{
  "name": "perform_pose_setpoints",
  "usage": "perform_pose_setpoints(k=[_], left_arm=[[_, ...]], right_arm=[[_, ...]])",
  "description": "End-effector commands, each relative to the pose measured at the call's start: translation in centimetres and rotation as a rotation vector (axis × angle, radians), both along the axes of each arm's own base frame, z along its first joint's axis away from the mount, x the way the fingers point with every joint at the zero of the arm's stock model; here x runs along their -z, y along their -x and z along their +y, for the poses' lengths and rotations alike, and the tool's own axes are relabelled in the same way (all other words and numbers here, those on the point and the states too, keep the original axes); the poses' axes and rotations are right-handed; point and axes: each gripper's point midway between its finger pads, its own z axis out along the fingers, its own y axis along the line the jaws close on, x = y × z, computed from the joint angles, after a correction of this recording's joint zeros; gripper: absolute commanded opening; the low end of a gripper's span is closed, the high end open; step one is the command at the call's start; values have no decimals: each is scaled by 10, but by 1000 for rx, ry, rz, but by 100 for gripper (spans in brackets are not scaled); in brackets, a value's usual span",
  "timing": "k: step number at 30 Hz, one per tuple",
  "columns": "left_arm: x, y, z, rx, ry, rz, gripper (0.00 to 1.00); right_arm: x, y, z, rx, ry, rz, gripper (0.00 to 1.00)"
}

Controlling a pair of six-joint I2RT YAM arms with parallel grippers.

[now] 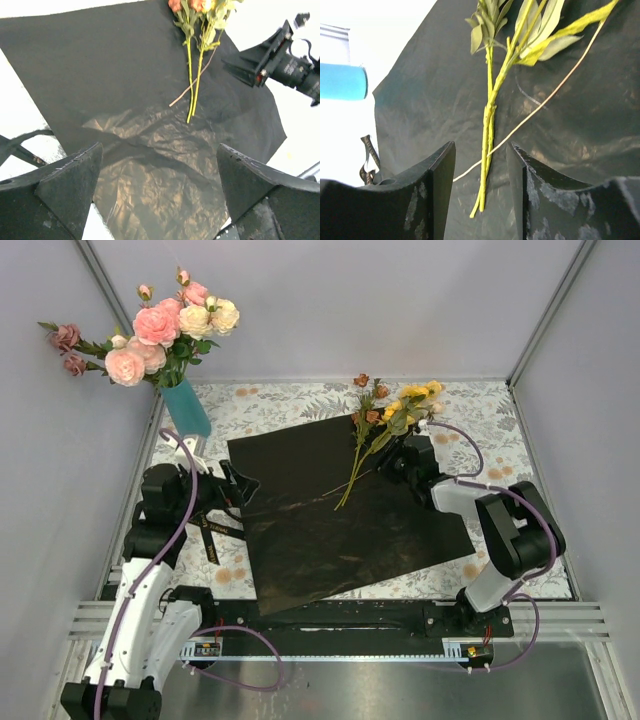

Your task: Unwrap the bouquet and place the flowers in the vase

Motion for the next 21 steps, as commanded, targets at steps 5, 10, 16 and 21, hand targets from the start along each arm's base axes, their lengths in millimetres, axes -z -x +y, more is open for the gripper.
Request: perform_pose_setpoints(k=[5, 10, 16, 21], left_arm=[[-13, 8, -11, 54, 9, -40, 99], [-18, 9, -6, 26, -7, -71, 99], [-20, 10, -3, 10, -15, -82, 99], [-20, 9, -2, 3, -17, -82, 99]], right_arm=[[-12, -47, 11, 8, -61, -33, 54], [3, -60, 17, 16, -94, 10, 53], [14, -70, 19, 53, -108, 43, 52], [23, -76, 20, 70, -128, 56, 44]])
